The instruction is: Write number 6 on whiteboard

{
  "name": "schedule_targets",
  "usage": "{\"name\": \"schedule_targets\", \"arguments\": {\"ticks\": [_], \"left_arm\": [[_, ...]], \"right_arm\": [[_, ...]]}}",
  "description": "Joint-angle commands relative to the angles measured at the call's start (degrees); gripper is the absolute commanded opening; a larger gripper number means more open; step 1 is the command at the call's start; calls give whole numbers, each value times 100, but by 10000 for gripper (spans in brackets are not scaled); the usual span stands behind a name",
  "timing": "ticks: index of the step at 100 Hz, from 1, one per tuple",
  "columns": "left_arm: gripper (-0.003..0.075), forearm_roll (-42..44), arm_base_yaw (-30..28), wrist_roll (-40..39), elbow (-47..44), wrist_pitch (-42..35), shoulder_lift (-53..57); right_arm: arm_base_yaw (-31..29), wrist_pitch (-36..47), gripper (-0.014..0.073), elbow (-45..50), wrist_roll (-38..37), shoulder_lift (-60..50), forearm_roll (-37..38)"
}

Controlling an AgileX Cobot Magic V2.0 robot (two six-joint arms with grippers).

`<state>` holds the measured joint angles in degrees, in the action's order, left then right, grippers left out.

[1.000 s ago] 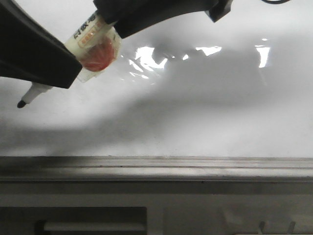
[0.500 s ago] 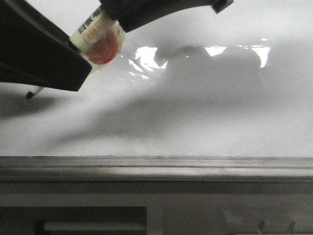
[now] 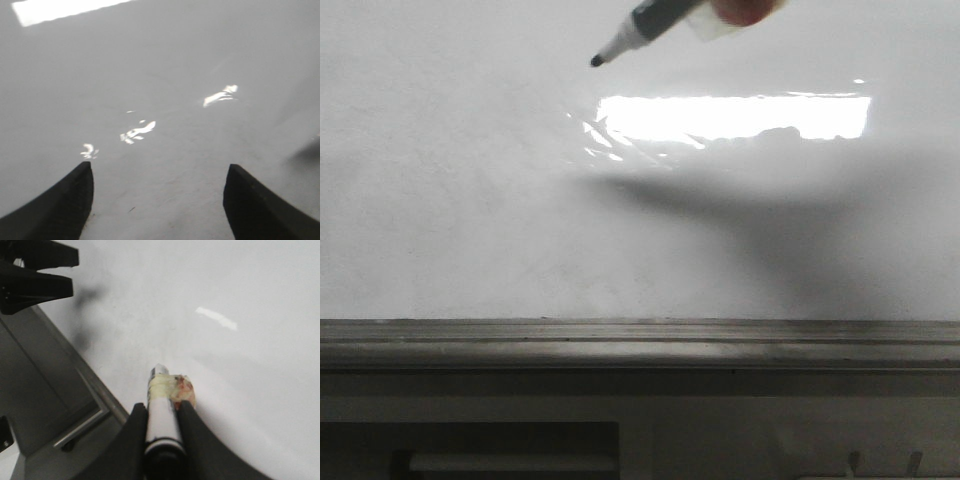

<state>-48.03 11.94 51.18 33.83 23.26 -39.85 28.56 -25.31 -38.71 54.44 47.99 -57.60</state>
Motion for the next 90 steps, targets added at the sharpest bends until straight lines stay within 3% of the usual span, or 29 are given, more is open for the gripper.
{"name": "schedule_targets", "arguments": {"ticks": [1,15,45,78,90], "left_arm": [[491,-401,-359,-84,-24,-272,202],[491,-563,-695,-84,-184,-272,359],[491,-723,-688,-84,-195,-272,359],[491,-748,-688,-84,-195,-272,359],[491,-748,-688,-84,-195,-272,359]], "right_arm": [[-19,710,-43,23,86,-247,-232],[-19,1184,-43,37,86,-194,-246],[-19,1941,-43,37,86,369,-492],[-19,365,-43,37,55,1021,-175],[-124,191,-43,37,-729,919,603]]}}
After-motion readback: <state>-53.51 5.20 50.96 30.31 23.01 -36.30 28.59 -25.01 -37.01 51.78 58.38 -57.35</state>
